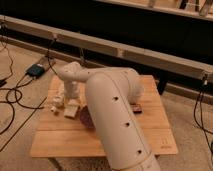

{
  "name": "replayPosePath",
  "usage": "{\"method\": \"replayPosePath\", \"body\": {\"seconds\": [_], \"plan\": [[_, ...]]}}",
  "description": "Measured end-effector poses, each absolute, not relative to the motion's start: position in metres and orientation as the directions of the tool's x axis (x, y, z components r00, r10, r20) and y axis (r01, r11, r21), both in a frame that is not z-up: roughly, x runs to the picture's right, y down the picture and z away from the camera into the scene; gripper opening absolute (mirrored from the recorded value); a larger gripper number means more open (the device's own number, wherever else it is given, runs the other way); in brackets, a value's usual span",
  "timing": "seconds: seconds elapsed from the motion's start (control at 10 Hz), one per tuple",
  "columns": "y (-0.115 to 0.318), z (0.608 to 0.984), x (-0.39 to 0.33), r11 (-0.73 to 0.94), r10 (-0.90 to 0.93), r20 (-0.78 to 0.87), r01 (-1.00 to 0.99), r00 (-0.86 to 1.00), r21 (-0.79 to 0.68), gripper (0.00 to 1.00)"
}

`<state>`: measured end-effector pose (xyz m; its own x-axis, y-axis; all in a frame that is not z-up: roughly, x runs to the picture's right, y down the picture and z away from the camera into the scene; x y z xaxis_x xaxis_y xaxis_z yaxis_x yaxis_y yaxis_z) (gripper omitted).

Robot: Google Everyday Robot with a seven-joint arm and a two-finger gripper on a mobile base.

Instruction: Place the eraser in the ceramic cup

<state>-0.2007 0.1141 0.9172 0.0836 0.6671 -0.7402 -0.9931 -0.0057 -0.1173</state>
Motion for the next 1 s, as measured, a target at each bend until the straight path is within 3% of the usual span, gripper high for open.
{"method": "replayPosePath", "body": {"seconds": [0.8,1.0], "plan": [[0.129,0.93,-0.198,0.04,0.639,-0.763,-0.994,0.101,-0.098,0.64],[0.101,0.912,-0.205,0.037,0.67,-0.735,-0.993,0.109,-0.113,0.44]]}}
